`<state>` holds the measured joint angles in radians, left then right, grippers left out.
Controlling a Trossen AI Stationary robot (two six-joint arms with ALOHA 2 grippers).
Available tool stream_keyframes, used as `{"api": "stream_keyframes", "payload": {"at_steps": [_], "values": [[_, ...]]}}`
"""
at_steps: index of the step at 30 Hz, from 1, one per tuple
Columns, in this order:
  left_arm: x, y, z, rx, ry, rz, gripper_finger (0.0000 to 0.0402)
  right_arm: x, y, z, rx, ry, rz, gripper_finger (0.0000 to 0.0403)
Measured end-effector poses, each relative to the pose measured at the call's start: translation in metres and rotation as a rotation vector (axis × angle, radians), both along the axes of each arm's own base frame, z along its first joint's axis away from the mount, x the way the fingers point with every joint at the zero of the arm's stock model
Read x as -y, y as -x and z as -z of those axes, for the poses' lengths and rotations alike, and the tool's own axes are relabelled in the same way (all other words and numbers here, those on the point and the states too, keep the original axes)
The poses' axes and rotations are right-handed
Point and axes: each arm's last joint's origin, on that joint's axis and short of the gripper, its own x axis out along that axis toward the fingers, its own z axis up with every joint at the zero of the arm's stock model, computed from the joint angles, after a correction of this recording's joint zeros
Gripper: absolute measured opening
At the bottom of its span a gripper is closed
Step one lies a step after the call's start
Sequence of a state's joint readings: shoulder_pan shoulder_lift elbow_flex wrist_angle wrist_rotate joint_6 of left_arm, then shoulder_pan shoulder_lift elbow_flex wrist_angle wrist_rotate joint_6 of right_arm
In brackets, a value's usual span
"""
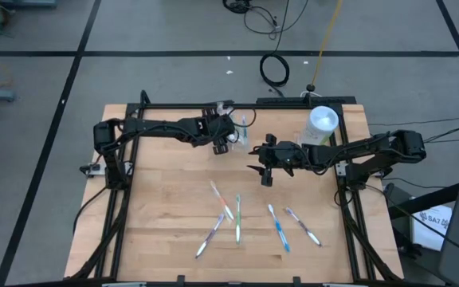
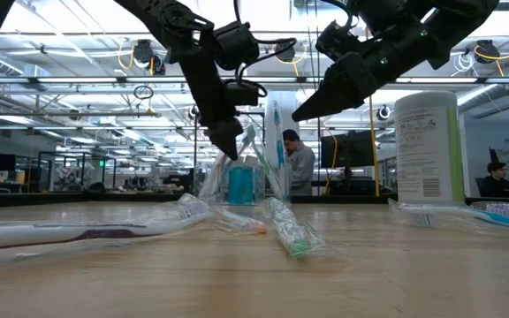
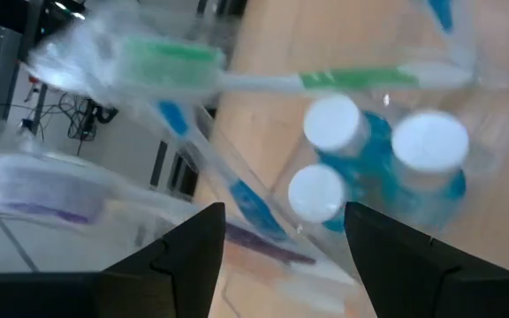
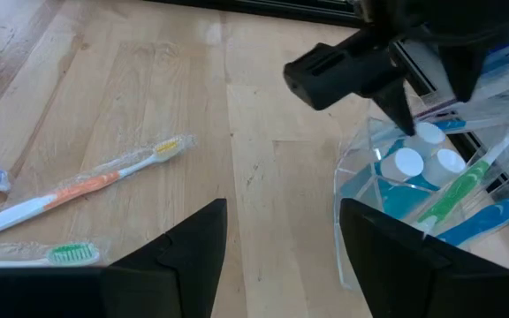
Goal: Pick & Place toothbrushing station
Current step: Put the blue mouthwash into the transparent organizer, then adjust the blue mouthwash in the transparent organizer
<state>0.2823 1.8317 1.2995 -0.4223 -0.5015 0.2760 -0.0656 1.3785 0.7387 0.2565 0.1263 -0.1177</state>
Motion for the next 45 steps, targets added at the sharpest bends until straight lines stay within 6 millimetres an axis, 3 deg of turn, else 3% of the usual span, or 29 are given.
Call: {"api": "stream_keyframes", "payload": {"at_steps": [8,18,22,26,29,45], "values": [[-0.008,0.0,-0.002,0.027,-0.008,-0.017,0.0239,0.0,0.0,0.0,0.0,0.0,0.0,0.0212],[0.016,-0.003,-0.014,0.047,-0.062,0.016,0.0239,0.0,0.0,0.0,-0.001,0.003,-0.001,0.0212],[0.025,-0.005,-0.024,0.144,-0.047,-0.009,0.0239,0.0,0.0,0.0,-0.001,0.003,-0.001,0.0212],[0.031,-0.013,-0.027,0.304,0.092,0.013,0.0239,0.0,0.0,0.0,0.002,0.003,-0.001,0.0212],[0.032,-0.021,-0.024,0.363,0.145,0.042,0.0239,0.0,0.0,0.0,0.0,0.002,-0.001,0.0212],[0.028,-0.024,-0.005,0.293,0.095,-0.028,0.0239,0.0,0.0,0.0,0.0,0.0,0.0,0.0212]]}}
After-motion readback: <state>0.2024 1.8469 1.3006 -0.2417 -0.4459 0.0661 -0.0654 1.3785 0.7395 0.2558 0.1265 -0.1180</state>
